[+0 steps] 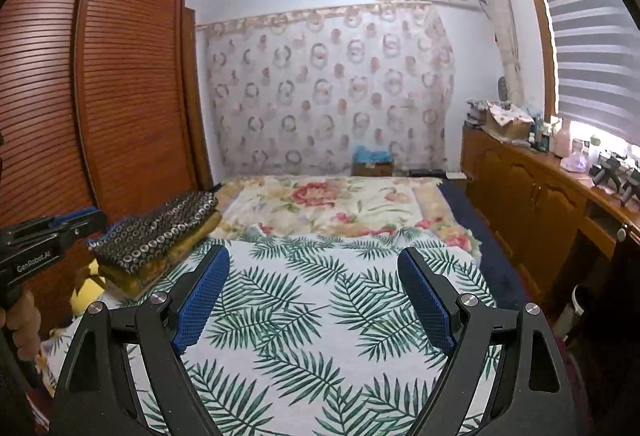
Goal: Fold small clothes
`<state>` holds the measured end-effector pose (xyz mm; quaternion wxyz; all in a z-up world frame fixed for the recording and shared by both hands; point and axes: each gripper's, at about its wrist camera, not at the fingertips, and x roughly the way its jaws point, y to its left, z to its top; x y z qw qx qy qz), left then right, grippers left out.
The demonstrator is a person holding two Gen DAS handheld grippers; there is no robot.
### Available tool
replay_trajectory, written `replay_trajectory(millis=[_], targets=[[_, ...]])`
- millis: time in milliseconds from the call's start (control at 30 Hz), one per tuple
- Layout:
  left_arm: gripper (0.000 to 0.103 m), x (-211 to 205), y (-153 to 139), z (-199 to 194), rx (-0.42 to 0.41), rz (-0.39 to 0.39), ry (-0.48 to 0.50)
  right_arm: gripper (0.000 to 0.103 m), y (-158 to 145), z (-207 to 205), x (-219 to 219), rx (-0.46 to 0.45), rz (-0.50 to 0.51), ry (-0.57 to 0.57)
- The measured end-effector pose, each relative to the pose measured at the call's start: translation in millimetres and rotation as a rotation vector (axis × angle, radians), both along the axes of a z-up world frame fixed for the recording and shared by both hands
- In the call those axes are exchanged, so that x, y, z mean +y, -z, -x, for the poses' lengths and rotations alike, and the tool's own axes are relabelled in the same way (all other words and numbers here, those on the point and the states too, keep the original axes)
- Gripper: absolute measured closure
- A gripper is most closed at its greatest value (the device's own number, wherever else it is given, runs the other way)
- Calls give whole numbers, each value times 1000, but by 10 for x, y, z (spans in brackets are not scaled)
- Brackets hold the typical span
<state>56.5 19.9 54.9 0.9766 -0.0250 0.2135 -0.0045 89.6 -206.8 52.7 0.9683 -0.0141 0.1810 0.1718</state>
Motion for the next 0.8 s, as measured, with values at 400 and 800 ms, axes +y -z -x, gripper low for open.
replay_trajectory(millis=[400,800], targets=[[86,40,6,21,5,-3,-4,15,27,-20,-17,-1,-6,6],[85,48,6,21,5,-6,-4,15,46,-22,-4,-3,2,16]])
